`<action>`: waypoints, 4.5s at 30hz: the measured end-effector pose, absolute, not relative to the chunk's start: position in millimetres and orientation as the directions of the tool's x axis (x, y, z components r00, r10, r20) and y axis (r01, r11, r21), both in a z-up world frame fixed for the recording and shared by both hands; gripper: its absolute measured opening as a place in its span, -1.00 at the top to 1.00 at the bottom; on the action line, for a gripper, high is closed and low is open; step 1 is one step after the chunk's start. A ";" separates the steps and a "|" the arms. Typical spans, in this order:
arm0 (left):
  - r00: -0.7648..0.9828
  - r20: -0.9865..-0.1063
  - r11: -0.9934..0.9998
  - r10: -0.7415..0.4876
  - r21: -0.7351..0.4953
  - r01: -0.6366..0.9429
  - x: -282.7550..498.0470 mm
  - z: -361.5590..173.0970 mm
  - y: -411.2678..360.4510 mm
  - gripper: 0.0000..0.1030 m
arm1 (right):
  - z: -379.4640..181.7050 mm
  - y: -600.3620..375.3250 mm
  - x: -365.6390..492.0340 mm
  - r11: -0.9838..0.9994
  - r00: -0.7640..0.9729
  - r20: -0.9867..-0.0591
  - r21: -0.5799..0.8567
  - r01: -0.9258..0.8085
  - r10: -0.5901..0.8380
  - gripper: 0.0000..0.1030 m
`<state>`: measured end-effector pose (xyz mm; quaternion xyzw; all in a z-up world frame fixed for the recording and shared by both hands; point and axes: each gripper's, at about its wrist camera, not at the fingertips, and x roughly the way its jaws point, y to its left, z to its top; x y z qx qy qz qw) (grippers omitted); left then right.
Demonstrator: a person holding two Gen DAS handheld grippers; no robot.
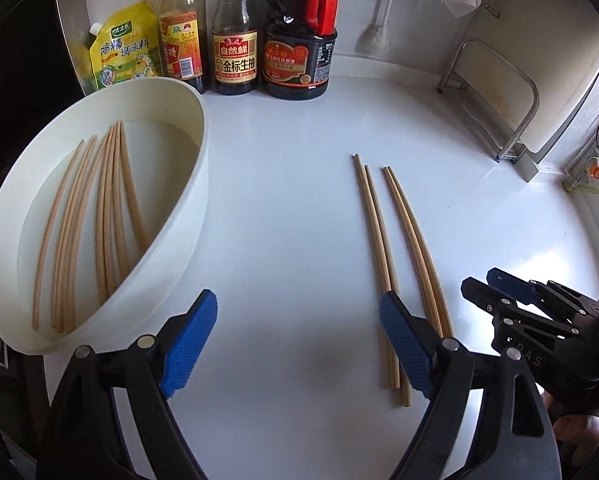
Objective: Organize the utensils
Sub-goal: 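Move the open right tool back over the loose chopsticks on the counter, then close the right tool on one wooden chopstick, then lift the chopstick with the right tool and carry it over the basin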
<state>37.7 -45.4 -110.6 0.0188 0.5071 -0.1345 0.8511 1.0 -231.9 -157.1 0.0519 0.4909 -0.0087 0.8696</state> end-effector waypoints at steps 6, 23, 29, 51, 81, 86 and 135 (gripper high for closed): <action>0.438 -0.878 0.967 -0.194 -0.095 0.238 39.5 -133.3 -55.0 -0.59 | -173.1 -230.6 5.0 0.996 0.507 -0.861 0.072 0.046 0.039 0.25; 0.404 -0.892 0.959 -0.204 -0.100 0.264 45.3 -148.2 -75.0 -0.59 | -175.7 -223.0 10.2 1.000 0.509 -0.861 -0.004 -0.027 0.010 0.21; 0.387 -0.901 0.954 -0.197 -0.085 0.286 46.1 -157.7 -86.4 -0.59 | -177.2 -241.4 11.0 1.000 0.513 -0.859 0.004 -0.004 0.005 0.21; 0.422 -0.897 0.961 -0.129 -0.008 0.278 59.5 -167.2 -97.7 -0.56 | -177.0 -243.1 15.2 1.000 0.530 -0.848 -0.021 -0.015 -0.010 0.22; 0.496 -0.804 0.919 -0.327 -0.149 0.365 63.5 -64.1 -67.5 0.86 | -92.1 -209.5 18.4 0.994 0.612 -0.784 0.099 -0.047 0.107 0.88; 0.547 -0.754 0.910 -0.363 -0.160 0.383 71.0 -27.3 -51.6 0.86 | -65.0 -189.9 26.9 0.993 0.654 -0.747 0.099 -0.065 0.118 0.88; 0.489 -0.864 0.992 -0.119 -0.085 0.092 159.8 -94.3 152.4 0.82 | -113.0 28.0 156.5 0.914 0.363 -0.864 0.227 -0.337 0.348 0.88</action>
